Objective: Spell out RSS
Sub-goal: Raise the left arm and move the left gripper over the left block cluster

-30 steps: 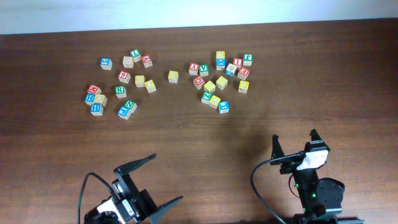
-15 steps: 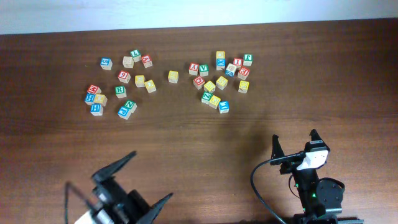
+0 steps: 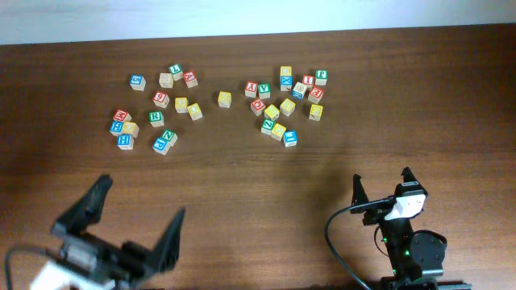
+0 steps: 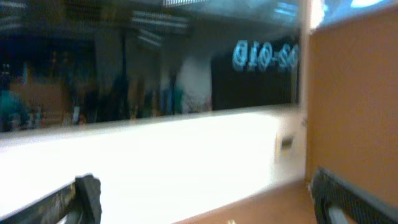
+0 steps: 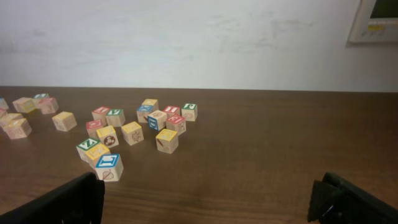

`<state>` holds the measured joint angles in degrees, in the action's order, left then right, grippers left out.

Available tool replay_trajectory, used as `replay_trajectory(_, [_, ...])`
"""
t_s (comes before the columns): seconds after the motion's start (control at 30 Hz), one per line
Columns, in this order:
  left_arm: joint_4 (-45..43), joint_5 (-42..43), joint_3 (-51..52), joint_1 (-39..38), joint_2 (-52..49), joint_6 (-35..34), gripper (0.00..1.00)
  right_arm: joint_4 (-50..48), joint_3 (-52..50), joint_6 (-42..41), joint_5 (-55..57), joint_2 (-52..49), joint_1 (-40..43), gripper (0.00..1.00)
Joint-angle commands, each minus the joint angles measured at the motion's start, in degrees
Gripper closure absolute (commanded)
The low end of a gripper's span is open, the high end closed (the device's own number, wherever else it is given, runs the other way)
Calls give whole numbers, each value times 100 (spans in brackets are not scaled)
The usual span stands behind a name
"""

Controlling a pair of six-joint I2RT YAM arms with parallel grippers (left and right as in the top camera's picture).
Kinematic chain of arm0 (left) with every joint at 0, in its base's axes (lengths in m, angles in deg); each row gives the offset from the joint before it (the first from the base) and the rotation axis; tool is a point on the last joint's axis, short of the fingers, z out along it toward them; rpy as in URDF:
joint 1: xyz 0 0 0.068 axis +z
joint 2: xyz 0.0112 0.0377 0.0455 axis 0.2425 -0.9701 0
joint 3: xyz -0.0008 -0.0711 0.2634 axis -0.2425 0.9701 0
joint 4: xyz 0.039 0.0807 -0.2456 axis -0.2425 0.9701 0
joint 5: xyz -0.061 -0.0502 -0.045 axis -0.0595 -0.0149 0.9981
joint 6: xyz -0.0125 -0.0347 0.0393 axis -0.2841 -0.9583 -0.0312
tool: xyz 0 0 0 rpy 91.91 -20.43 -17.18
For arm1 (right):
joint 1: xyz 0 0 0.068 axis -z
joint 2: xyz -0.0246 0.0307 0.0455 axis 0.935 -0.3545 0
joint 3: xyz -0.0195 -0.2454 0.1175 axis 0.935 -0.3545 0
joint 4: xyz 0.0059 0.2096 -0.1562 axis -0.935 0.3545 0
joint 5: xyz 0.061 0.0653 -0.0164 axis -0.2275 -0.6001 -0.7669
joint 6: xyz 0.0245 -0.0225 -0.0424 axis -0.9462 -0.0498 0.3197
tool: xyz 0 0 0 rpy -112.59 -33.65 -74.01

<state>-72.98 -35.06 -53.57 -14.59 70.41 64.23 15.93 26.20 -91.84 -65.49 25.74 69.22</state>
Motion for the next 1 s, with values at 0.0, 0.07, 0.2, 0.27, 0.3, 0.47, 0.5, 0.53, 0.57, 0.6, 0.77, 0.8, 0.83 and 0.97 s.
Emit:
replay_trajectory(0.0, [492,599,-1126,11,-1130,503,1,28,-28,-55,26,50,42,2])
replay_trajectory(0.07, [415,1458,-1355,11,-1515,503,1,28,-28,-55,26,50,42,2])
replay_trajectory(0.2, [-118,1464,-1364,11,-1764,501,1,31,-28,-55,26,50,42,1])
replay_trajectory(0.27, [-450,1143,-1364,11,-1823,501,1,28,-28,-55,26,50,42,2])
replay_trajectory(0.3, [-535,595,-1388,11,-1858,476,1,28,-28,-55,26,50,42,2])
replay_trajectory(0.47, [660,-734,-2142,11,-2474,459,1,28,-28,-55,26,50,42,2])
replay_trajectory(0.5, [1200,-839,-2465,11,-2782,466,1,28,-28,-55,26,50,42,2])
replay_trajectory(0.53, [1692,-887,-2765,11,-3088,505,1,31,-28,-55,26,50,42,2])
replay_trajectory(0.57, [2131,-903,-3034,11,-3381,566,1,28,-28,-55,26,50,42,2])
replay_trajectory(0.6, [2577,-898,-3314,11,-3705,684,1,31,-28,-55,26,50,42,2])
replay_trajectory(0.77, [3541,-870,-3816,11,-4610,758,1,28,-28,-55,26,50,42,2])
replay_trajectory(0.8, [3560,-848,-3816,11,-4725,758,1,28,-28,-55,26,50,42,2])
replay_trajectory(0.83, [3558,-850,-3816,11,-4780,758,1,28,-28,-55,26,50,42,2])
replay_trajectory(0.97, [3560,-1049,-3910,31,-4977,745,1,28,-28,-55,26,50,42,2])
